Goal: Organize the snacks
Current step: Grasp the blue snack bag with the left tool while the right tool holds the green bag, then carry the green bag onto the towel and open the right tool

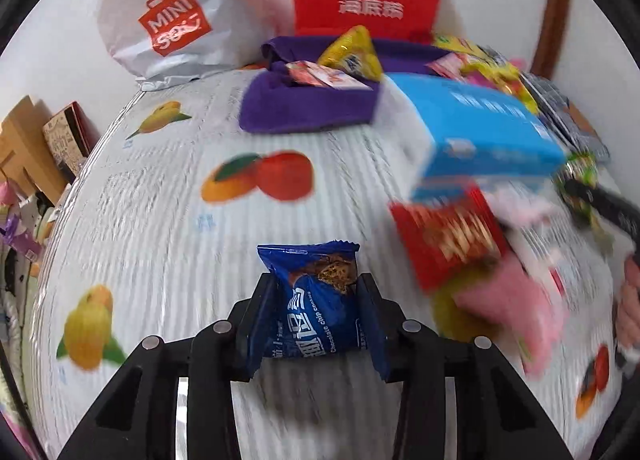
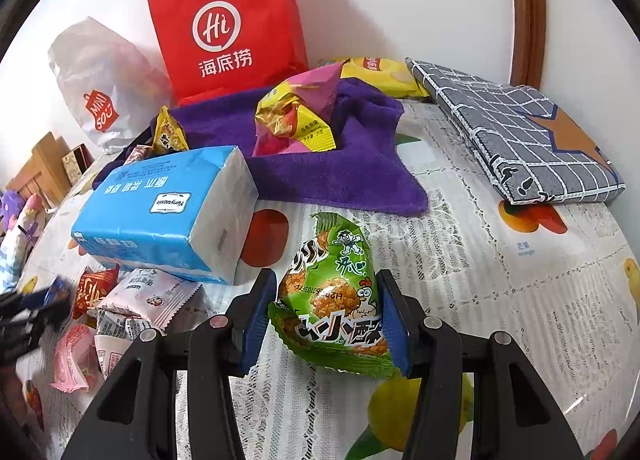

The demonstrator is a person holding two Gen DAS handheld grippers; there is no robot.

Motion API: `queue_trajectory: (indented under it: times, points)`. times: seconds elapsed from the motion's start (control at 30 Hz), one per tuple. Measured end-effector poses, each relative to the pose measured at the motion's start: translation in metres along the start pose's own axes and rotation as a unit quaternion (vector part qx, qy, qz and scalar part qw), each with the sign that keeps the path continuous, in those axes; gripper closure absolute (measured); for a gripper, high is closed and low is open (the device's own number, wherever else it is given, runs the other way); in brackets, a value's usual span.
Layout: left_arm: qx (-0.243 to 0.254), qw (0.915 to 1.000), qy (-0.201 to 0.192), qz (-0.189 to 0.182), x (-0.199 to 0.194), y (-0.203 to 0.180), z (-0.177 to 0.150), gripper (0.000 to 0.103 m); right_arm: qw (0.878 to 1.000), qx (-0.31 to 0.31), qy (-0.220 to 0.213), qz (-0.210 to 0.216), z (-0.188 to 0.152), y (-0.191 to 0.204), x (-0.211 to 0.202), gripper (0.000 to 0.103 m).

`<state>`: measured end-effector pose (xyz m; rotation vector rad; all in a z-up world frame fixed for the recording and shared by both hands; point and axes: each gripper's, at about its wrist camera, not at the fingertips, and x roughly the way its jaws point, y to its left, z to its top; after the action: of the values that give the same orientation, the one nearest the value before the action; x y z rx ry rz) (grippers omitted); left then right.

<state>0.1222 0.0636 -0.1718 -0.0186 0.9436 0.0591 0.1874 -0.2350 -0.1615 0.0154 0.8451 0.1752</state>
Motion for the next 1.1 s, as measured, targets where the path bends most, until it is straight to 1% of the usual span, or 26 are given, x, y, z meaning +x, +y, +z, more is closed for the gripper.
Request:
queue_trajectory:
  times: [0.1,0.17,0.23,0.33,0.47,0.63,0.73,0.83,0.97,1.1]
  points:
    - [-0.006,0.9998,-0.013,0.011,0.011,0.005,0.01,0.062,1.0,0.0,0.012,0.003,0.0,0.0,0.005,0.048]
    - [-0.006,0.9993,-0.032,0.018,0.014,0.005,0.011,0.061,1.0,-0.005,0.029,0.004,0.001,0.002,0.011,0.045]
    - [-0.008,0.9993,-0.033,0.016,0.016,0.005,0.012,0.061,0.999,-0.013,0.041,-0.003,0.0,0.006,0.016,0.043]
    - [-0.015,0.9993,-0.032,0.007,0.016,0.008,0.012,0.061,0.998,-0.032,0.044,-0.016,-0.001,0.014,0.017,0.041]
    - [-0.014,0.9993,-0.033,0.006,0.015,0.008,0.011,0.062,0.998,-0.044,0.046,-0.03,-0.002,0.019,0.018,0.041]
    - [-0.015,0.9993,-0.033,0.003,0.015,0.008,0.011,0.062,0.999,-0.03,0.043,-0.014,-0.001,0.012,0.017,0.042]
    - [-0.015,0.9993,-0.033,0.003,0.015,0.008,0.011,0.062,0.999,-0.024,0.039,-0.005,-0.001,0.01,0.015,0.046]
    - [-0.016,0.9993,-0.033,0.001,0.015,0.008,0.011,0.062,0.999,-0.03,0.033,0.013,-0.001,0.012,0.012,0.047]
    - [-0.017,0.9993,-0.034,0.001,0.015,0.009,0.011,0.062,0.999,-0.041,0.026,0.025,-0.001,0.017,0.009,0.048]
    - [-0.017,0.9993,-0.034,0.001,0.015,0.008,0.011,0.062,0.999,-0.028,0.013,0.036,0.0,0.012,0.004,0.049]
